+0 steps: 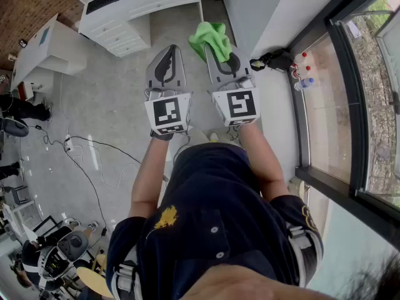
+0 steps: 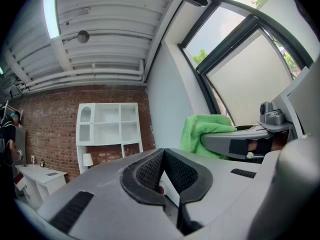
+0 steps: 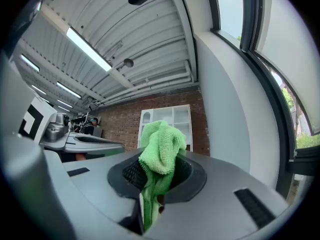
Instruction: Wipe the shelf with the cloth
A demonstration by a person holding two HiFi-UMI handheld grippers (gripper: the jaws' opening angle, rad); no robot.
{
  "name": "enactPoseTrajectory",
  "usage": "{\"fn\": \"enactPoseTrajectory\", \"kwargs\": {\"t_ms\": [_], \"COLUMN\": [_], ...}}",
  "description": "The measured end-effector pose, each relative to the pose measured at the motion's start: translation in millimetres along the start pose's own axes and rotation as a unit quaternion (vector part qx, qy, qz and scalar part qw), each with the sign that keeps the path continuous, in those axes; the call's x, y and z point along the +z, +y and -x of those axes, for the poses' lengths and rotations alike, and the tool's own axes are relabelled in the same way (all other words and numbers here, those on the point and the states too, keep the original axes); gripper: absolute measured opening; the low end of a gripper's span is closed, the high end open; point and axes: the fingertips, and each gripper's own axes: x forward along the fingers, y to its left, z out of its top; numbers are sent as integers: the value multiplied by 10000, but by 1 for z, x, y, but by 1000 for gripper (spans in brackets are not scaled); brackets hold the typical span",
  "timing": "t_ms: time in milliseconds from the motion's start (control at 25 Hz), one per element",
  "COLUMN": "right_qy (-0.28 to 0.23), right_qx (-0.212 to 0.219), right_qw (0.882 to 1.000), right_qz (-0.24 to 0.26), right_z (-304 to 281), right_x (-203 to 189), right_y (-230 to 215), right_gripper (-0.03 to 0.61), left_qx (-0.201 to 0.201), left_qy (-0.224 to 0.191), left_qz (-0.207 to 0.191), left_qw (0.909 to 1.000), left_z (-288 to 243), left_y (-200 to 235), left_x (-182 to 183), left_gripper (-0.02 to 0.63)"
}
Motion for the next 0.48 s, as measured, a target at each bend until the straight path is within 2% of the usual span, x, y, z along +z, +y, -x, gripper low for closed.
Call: {"fn": "enactPoseTrajectory", "kwargs": {"t_ms": [160,480], "right_qy": [150,116], "right_qx": [-44,-283], "right_qw": [9999,9994], "right_qz": [-38,149], "right_z": [7,22], "right_x": [-2,-2], "right_y": [-4,-24], "right_gripper": [46,46], "left_qx": [-77,-411], "left_qy": [-11,-109], "left_qz": [-2,53], "left_qw": [10000,9991], "left_z": [-2,-14], "left_y": [-9,-32], "left_x": [-1,1], "left_gripper": [15,15]}}
